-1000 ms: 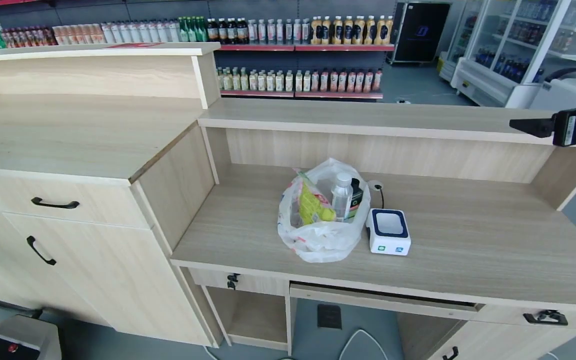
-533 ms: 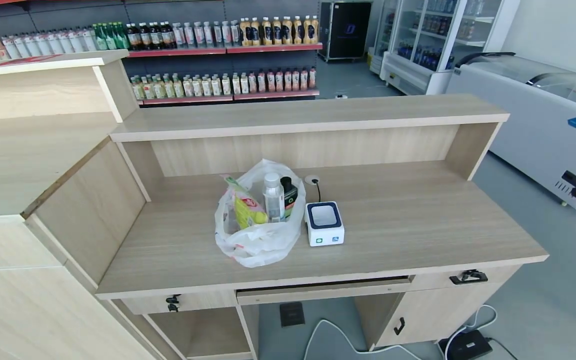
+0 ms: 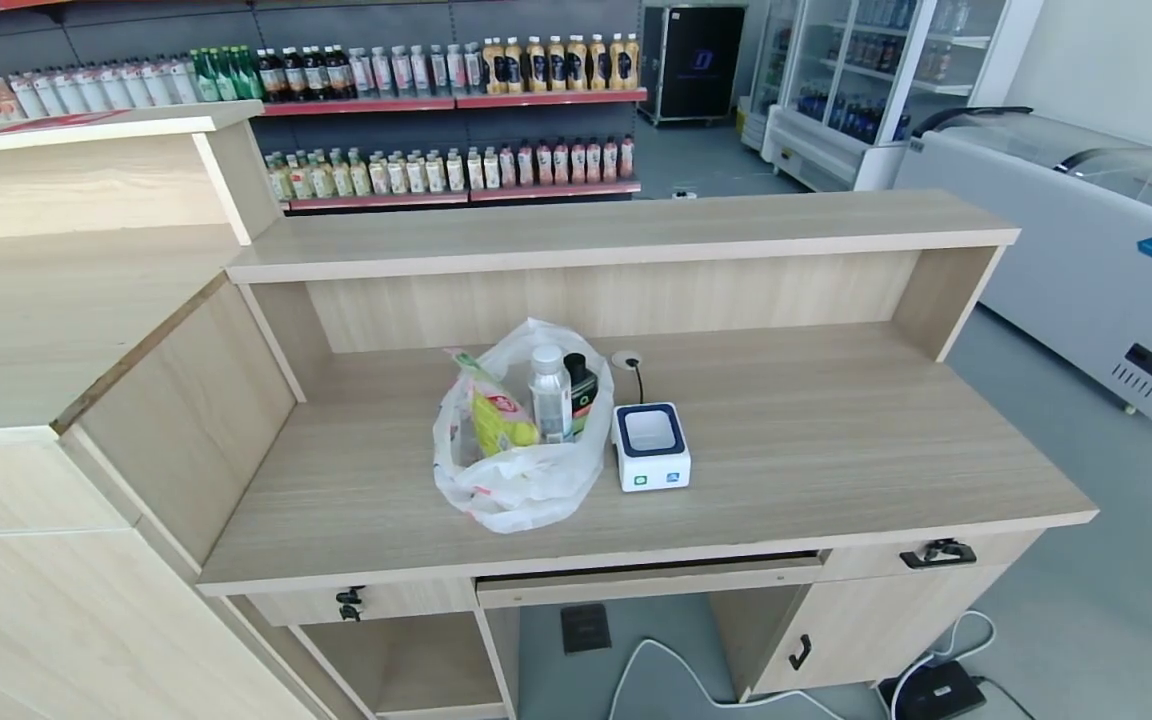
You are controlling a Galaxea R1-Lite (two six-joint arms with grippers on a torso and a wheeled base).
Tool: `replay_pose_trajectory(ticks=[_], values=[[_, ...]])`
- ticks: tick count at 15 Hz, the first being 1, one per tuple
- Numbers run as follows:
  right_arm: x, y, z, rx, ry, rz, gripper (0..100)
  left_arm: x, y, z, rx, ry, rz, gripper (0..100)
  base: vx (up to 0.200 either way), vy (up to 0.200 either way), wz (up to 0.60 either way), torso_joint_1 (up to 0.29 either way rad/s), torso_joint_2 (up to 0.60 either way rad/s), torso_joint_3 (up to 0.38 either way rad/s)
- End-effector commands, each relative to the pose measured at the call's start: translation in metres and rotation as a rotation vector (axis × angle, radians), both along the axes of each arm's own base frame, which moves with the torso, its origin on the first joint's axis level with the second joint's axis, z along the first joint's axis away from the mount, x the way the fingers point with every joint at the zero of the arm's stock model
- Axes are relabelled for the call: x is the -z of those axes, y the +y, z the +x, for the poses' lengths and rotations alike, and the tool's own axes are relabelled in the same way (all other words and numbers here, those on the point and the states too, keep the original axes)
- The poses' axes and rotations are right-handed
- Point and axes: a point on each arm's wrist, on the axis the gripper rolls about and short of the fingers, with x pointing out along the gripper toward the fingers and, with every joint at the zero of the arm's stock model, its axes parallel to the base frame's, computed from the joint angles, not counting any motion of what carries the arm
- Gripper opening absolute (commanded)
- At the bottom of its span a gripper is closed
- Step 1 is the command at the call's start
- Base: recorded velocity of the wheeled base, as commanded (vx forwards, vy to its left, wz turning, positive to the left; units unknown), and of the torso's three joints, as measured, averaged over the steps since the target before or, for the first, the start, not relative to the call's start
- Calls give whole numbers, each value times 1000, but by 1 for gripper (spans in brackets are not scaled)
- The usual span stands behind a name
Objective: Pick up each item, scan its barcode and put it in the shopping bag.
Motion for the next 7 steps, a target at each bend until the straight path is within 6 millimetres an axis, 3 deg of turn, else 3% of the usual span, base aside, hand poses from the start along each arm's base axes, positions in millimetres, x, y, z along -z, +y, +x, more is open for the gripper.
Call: replay_pose_trajectory(ticks=[1,2,7], values=[[31,0,-30,-74,-221,63,100,0,0,0,1,0,0,100,0,0,0,0,0,0],[34,0,-30,-72,-205,141,100,0,0,0,-1,0,0,100,0,0,0,0,0,0],[35,0,-30,-67,-199,140,100,0,0,0,-1,0,0,100,0,0,0,0,0,0]])
